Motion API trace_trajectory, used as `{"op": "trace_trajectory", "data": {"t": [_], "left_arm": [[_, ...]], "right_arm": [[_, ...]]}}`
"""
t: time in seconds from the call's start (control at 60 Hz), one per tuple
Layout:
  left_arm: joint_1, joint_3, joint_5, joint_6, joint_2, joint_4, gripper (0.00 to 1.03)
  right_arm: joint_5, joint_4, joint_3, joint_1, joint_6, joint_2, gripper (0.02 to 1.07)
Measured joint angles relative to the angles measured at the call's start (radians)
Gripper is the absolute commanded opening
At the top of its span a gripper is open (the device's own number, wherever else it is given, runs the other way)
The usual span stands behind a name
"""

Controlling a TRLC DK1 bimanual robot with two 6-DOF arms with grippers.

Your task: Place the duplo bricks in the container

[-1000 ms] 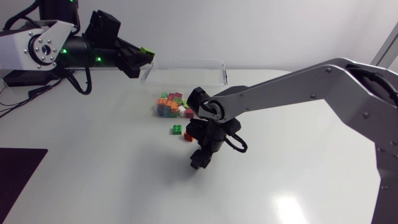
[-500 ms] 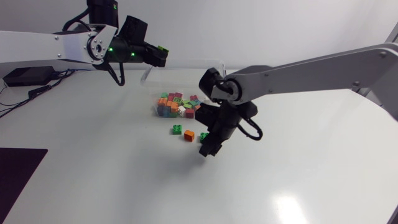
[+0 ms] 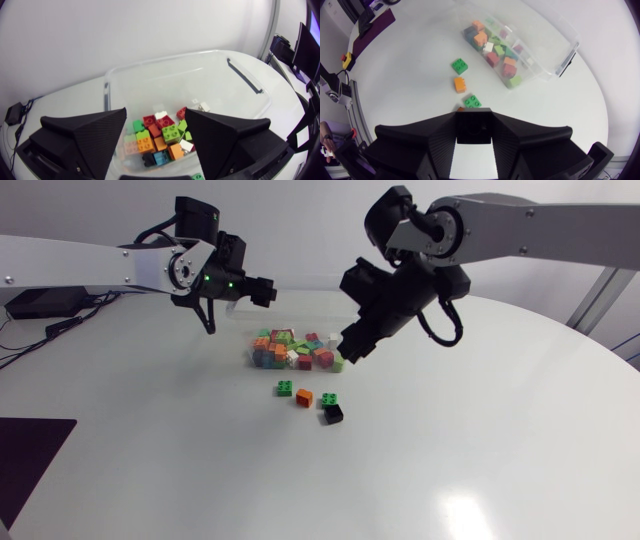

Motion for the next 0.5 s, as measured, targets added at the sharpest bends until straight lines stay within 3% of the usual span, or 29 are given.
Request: {"op": "trace_trajectory", "data": {"t": [0.25,0.5], "left_arm": [[-0.007,-0.114,-0.033,-0.091,-0.156,-0.183,0.96],[-0.08,-0.24,-0.037,-0.143,-0.216,-0.21,0.95]], "right_arm": [[-0.023,0.034,0.117,-0.014,0.023,0.026,0.29],[-0.028,0.066,0.251,-0.014,0.038,0.105,0.29]]}}
